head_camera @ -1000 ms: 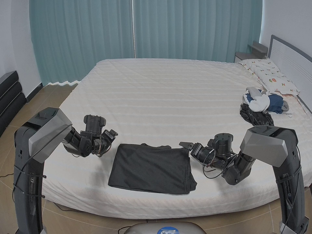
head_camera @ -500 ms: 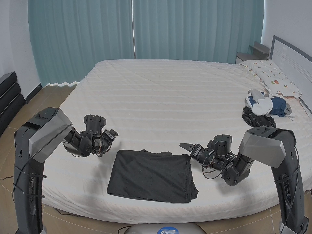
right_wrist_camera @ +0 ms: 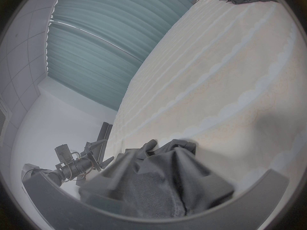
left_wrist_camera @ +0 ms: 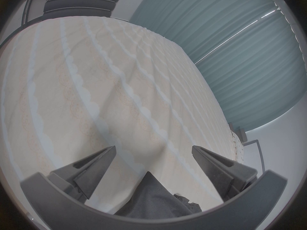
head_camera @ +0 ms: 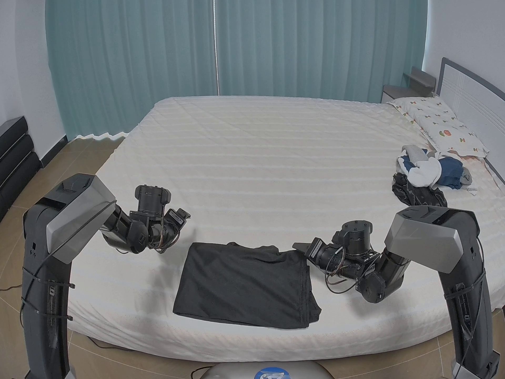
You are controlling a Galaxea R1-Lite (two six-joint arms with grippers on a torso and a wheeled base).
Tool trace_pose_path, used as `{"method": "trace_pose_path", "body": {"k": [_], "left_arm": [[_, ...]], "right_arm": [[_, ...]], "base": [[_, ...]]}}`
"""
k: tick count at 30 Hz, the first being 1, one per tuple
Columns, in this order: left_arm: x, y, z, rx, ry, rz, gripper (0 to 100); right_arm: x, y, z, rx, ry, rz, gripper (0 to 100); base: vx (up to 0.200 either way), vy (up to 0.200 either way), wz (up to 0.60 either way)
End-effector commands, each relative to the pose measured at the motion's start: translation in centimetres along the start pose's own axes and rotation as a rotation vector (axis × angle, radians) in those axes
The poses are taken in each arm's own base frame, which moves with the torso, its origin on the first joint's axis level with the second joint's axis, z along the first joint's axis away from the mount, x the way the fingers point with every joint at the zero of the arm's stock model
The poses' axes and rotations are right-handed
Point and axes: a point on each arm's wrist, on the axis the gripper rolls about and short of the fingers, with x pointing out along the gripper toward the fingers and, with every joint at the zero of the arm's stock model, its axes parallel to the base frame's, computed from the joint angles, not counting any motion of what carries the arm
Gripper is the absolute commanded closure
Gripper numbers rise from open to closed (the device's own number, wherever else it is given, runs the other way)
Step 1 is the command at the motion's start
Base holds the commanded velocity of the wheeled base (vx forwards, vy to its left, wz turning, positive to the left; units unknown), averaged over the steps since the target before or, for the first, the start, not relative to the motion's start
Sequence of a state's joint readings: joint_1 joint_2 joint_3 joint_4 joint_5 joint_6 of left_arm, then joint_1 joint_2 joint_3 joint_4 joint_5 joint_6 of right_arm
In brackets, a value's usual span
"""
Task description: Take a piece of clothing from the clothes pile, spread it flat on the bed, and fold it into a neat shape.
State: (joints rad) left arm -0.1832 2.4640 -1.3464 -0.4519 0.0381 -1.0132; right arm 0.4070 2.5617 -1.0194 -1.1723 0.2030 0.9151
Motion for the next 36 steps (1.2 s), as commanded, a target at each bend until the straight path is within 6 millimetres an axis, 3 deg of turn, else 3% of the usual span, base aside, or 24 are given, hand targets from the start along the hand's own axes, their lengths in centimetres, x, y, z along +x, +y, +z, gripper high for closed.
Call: {"method": "trace_pose_path", "body": {"k": [1,15,36], "left_arm": [[0.1,0.0,0.0,-0.001,-0.001,0.0,0],[0.1,0.1,0.1,-0.001,-0.002,0.001,0],[0.1,0.1,0.0,-0.001,-0.001,0.002,0]], "right_arm": [[0.0,0.2,0.1,-0.002,-0.002,0.001,100],[-0.3,-0.9,1.8,-0.004,-0.042,-0.023,100],[0.2,-2.0,2.3,0.004,-0.058,-0.042,100]], "base": [[0.0,0.0,0.0],[0.0,0.0,0.0],[0.0,0.0,0.0]]}}
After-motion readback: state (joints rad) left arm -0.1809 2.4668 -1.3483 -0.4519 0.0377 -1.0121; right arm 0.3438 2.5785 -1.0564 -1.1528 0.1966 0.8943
